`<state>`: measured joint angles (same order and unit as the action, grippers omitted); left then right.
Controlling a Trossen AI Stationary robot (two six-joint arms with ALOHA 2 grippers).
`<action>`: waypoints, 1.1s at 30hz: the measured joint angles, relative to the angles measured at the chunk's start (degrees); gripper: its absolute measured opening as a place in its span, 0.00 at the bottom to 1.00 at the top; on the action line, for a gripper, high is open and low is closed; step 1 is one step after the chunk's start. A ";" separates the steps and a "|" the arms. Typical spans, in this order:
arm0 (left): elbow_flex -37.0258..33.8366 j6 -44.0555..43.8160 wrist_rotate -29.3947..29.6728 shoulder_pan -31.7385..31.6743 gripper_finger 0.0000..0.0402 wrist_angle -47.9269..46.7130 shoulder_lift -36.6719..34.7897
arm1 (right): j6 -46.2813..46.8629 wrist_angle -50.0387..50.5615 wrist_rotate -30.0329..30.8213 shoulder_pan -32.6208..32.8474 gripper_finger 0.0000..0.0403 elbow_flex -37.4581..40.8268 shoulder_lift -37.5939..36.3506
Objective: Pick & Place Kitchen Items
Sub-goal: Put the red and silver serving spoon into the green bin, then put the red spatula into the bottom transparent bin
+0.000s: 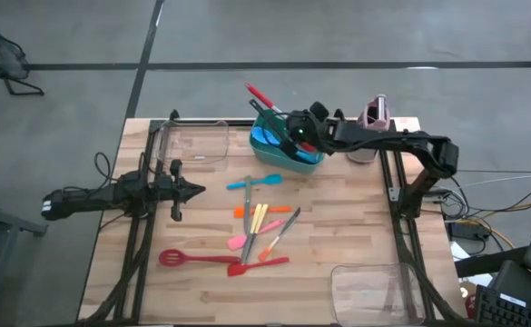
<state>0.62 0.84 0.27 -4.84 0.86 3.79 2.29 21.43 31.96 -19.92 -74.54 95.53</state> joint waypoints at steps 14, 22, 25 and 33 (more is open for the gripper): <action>0.00 0.00 0.00 -0.01 0.05 0.00 0.00 | -2.46 -0.85 -3.79 -2.17 0.23 -0.02 5.61; 0.00 0.00 0.00 -0.01 0.05 0.00 0.00 | -1.36 -0.46 -8.01 -2.12 0.25 -0.02 7.36; 0.00 0.00 0.00 0.00 0.05 0.00 0.00 | -1.03 0.06 -8.19 -2.00 0.21 -0.02 7.23; 0.00 0.00 0.00 -0.02 0.05 0.00 0.00 | 0.47 1.09 -8.54 1.85 0.16 -0.02 3.52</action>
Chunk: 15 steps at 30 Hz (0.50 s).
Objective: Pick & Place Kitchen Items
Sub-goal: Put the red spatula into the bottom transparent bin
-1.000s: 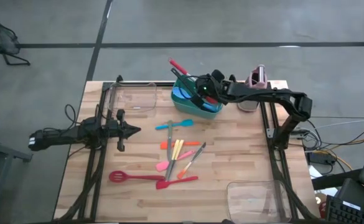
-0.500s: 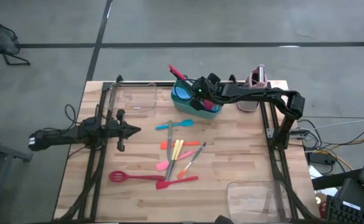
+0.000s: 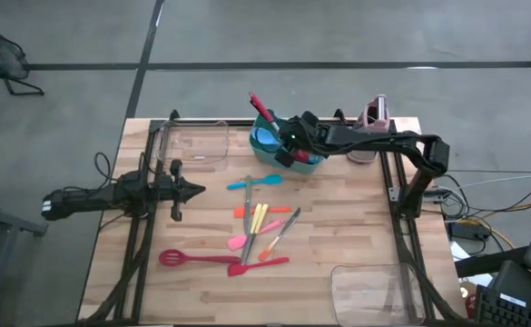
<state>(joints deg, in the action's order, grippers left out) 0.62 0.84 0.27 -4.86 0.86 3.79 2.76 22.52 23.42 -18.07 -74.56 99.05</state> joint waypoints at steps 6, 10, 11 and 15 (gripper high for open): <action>0.00 0.00 0.00 0.01 0.05 0.00 0.00 | -0.15 -0.44 0.02 7.19 0.20 0.00 -1.94; 0.02 0.00 0.00 0.00 0.05 0.00 0.00 | 0.49 -0.98 -0.07 12.35 0.26 0.00 -1.75; 0.02 0.00 -0.02 0.02 0.05 0.00 0.00 | 0.37 -0.75 -0.07 13.49 0.28 0.00 -1.75; 0.02 0.01 0.00 0.01 0.05 0.00 0.00 | 0.49 1.68 -0.28 17.09 0.33 0.00 -2.60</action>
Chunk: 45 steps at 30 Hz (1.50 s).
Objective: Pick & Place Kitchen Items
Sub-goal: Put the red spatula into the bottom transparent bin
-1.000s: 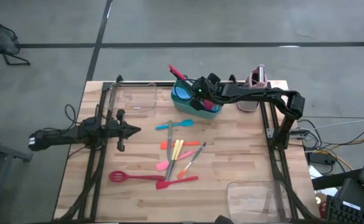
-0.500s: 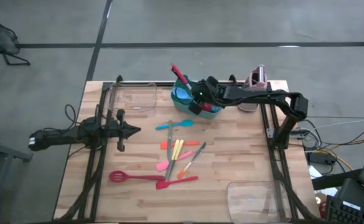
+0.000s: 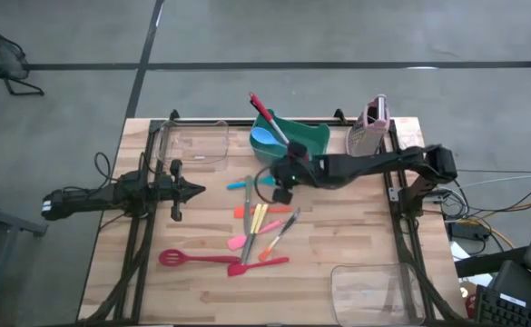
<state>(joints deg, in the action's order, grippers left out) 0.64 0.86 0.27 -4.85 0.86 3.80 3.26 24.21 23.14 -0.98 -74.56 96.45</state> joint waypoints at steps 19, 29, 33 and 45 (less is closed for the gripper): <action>0.00 -0.01 -0.02 0.01 0.05 -0.02 0.02 | 5.38 2.92 -11.19 14.49 0.45 -0.13 3.94; 0.00 -0.01 -0.02 -0.01 0.05 0.00 0.04 | 7.56 -4.22 -9.92 20.57 0.41 -0.11 11.30; 0.00 -0.01 -0.02 0.01 0.05 -0.01 0.08 | 8.94 -4.72 -9.47 21.42 0.38 -0.69 13.64; 0.00 -0.01 -0.02 0.01 0.05 0.00 0.11 | 9.88 -1.79 -12.73 24.73 0.35 -9.35 25.17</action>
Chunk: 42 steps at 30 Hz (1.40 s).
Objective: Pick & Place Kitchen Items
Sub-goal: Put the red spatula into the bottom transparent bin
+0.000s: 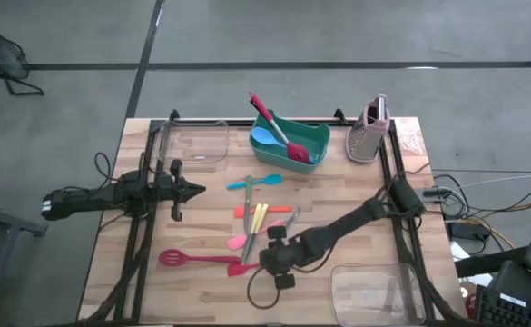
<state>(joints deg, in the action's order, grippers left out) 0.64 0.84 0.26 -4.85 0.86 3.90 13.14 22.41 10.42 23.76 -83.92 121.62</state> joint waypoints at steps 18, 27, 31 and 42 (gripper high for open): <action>0.00 0.01 0.00 -0.01 0.05 0.00 0.00 | 3.43 5.25 0.04 1.17 0.41 -1.53 2.15; 0.00 0.01 0.02 -0.01 0.05 0.00 0.02 | 3.44 5.03 -0.35 1.19 0.21 -0.70 2.04; 0.00 0.00 0.02 -0.01 0.05 0.00 0.02 | 3.34 5.34 -0.69 1.24 0.09 -0.87 1.99; 0.00 0.00 0.00 -0.01 0.05 0.00 0.02 | 2.91 7.60 -1.53 1.57 0.02 -4.08 1.49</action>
<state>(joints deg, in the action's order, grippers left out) 0.64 0.84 0.25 -4.86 0.86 3.92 16.05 30.01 8.88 25.32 -88.00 123.10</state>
